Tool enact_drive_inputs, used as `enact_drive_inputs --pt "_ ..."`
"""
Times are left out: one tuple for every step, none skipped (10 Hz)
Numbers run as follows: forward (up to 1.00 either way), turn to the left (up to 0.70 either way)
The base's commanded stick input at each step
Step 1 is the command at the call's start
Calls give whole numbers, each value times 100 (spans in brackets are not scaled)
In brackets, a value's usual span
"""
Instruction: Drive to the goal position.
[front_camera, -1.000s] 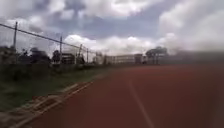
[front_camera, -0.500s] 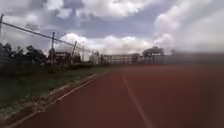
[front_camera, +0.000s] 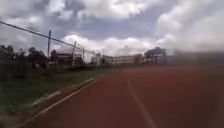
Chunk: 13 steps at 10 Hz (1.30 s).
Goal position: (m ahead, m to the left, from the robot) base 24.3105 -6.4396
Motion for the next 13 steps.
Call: enact_drive_inputs --pt "100 0" --pt "100 -11" --pt "100 -30" --pt "100 -37" --pt "100 -39" --pt "100 -39" --pt "100 -20" --pt "100 0" --pt "100 0" --pt "100 0" --pt "100 0" --pt "100 0" --pt "100 0"
